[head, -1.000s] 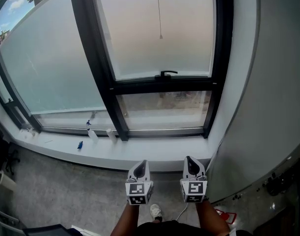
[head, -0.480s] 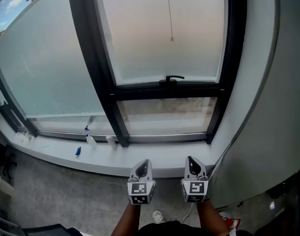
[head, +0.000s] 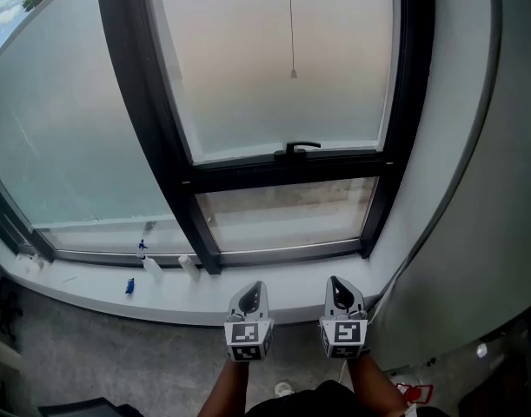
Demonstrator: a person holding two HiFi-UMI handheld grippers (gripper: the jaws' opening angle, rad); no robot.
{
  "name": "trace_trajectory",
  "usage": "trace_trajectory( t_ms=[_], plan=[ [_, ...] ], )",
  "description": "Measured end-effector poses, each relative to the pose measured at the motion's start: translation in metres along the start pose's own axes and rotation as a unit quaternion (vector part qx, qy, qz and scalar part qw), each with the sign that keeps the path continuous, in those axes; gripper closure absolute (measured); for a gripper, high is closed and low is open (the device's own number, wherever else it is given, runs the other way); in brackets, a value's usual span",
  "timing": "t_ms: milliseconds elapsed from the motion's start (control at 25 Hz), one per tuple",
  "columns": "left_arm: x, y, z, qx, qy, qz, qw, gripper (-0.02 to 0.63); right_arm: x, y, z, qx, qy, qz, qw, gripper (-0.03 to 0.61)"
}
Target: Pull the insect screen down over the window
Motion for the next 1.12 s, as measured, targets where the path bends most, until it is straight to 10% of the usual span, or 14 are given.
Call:
trace_trajectory(
  t_ms=[1120],
  plan=[
    [-0.033, -0.040, 0.171, -0.011, -0.022, 0.031, 0.9992, 0.611, 0.065, -0.028, 0.180, 0.031, -0.042, -0.002, 0.999, 0.575]
  ],
)
Point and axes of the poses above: the fingertips, and each gripper's own axes: z forward along the fingers, x to its right, y out of its underside, the point moved 1 cm from there along -z, backward along the fingers, and after that the axes turned 3 degrees about z, right-handed, at the moved point
